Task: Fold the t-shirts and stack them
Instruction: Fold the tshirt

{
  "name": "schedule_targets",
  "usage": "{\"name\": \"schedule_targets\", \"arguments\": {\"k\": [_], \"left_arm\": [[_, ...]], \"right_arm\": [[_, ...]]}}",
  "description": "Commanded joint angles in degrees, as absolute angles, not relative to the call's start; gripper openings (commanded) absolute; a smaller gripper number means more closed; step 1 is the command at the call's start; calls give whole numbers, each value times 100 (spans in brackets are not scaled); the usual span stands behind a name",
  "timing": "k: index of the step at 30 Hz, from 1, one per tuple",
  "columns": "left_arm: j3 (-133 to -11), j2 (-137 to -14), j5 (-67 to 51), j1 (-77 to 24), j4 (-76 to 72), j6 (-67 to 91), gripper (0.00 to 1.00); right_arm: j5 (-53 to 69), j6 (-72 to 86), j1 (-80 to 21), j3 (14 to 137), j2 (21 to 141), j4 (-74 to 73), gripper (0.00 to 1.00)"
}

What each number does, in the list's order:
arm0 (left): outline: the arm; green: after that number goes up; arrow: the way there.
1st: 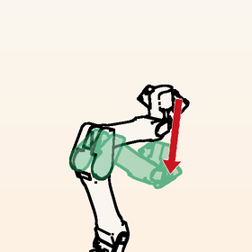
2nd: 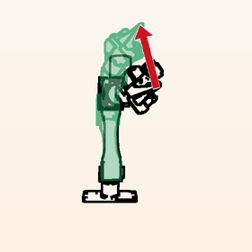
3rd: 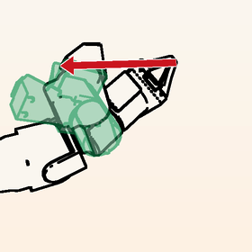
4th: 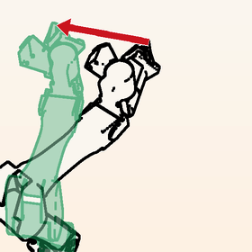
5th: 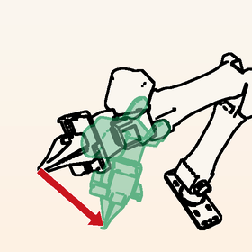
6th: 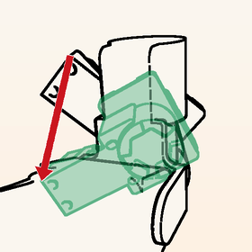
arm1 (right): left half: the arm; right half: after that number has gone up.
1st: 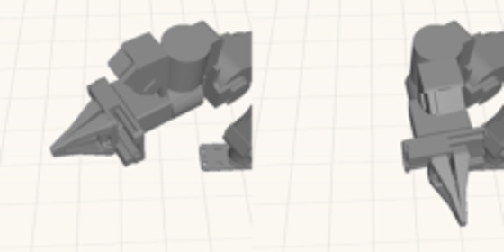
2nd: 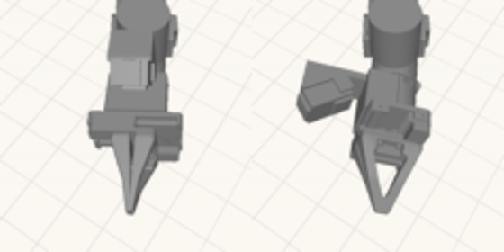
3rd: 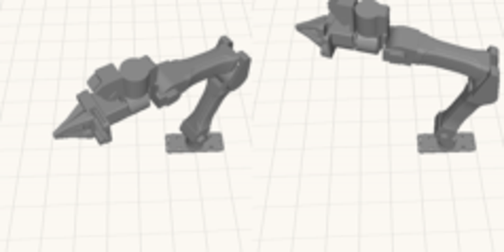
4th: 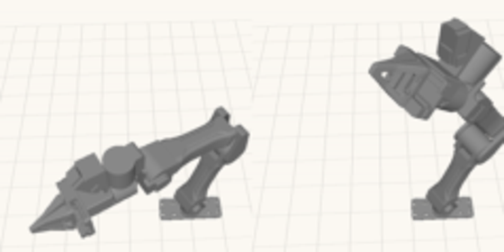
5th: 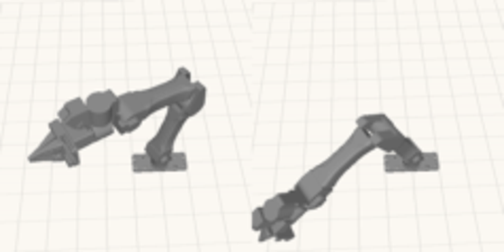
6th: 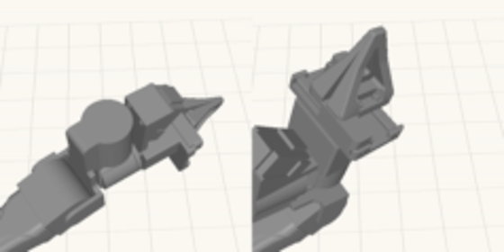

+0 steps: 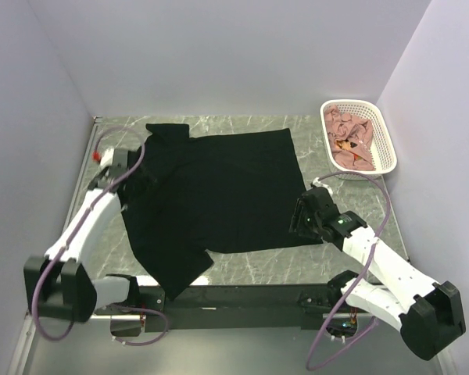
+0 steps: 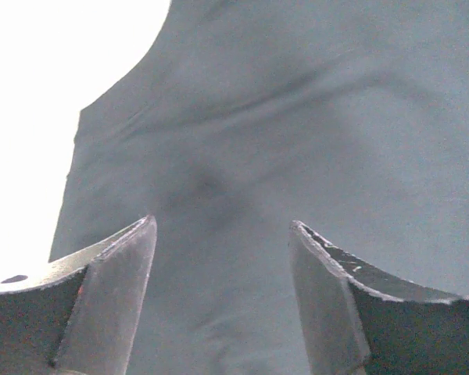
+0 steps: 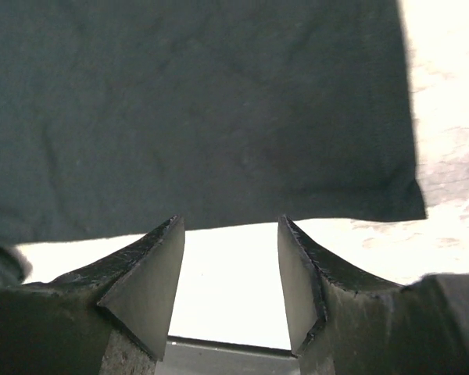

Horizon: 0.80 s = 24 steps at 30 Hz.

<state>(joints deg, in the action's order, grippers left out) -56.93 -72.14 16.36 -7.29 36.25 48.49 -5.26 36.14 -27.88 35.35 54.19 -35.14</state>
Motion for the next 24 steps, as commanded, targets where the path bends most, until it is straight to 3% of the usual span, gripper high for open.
{"name": "schedule_targets", "arguments": {"k": [1, 7, 14, 24], "left_arm": [[-4749, -6848, 1872, -642, 4551, 5571, 73], [-3974, -6127, 1600, -378, 4816, 6161, 64], [-3946, -6117, 1881, -176, 5185, 6556, 52], [-3718, -6372, 1679, -132, 5335, 6926, 48]], "right_arm": [[-571, 3507, -2541, 3559, 5519, -3314, 57], [-151, 3200, -1962, 3534, 5598, -3138, 56], [289, 2918, -1399, 3384, 5642, -2936, 56], [597, 2857, -1073, 3278, 5678, -2733, 55]]}}
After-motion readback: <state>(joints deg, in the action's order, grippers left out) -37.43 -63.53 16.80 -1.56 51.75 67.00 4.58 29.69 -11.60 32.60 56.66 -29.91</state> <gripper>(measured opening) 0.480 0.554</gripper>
